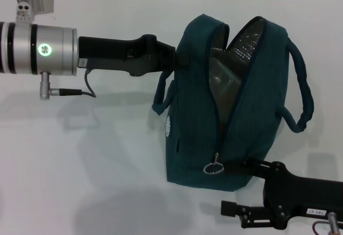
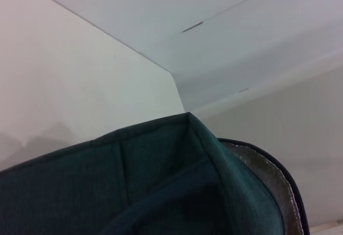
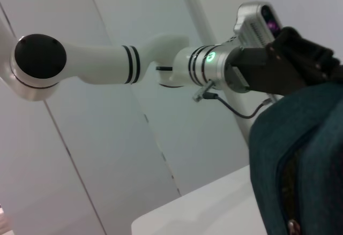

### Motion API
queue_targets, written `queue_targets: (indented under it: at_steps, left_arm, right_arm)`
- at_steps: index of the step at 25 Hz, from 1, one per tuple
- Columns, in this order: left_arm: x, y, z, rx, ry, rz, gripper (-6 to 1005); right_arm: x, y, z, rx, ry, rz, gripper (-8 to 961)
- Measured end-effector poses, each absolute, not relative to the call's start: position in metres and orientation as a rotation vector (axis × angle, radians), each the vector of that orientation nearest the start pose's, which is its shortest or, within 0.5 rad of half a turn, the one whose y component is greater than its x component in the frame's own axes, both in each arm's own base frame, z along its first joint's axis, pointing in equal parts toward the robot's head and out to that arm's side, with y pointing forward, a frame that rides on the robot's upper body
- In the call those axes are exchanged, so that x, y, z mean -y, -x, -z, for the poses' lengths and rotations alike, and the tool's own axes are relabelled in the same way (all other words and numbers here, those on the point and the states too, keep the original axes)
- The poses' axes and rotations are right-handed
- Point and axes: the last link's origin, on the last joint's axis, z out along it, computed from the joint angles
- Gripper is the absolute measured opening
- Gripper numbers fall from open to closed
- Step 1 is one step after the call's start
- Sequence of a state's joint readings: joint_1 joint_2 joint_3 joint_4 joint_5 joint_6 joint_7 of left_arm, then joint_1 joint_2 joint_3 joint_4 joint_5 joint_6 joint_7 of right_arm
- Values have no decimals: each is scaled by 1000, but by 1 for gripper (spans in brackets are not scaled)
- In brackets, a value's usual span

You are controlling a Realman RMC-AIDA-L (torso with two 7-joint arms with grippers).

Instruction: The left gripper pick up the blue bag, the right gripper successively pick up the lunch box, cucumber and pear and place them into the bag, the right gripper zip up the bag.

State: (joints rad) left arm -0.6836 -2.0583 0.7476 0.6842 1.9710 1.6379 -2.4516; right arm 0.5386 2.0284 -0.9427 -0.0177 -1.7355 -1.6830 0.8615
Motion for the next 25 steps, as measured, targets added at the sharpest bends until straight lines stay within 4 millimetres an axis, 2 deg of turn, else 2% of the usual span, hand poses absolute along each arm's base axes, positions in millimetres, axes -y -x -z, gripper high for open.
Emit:
queue_targets:
  at_steps: [13,18,25]
  left_arm:
    - [-359,201,-8,1915,2519,826,52]
    - [-359,199,-6,1912,2528,824,52]
    - [-359,199,-6,1915,2527,823,52]
  right_arm:
    - [-234,-272,70,-631,2829,-1102,831]
    - [-237,-276,73,-649,2816,-1049,826]
    - [-242,-271,74,-594,2829,-1051,818]
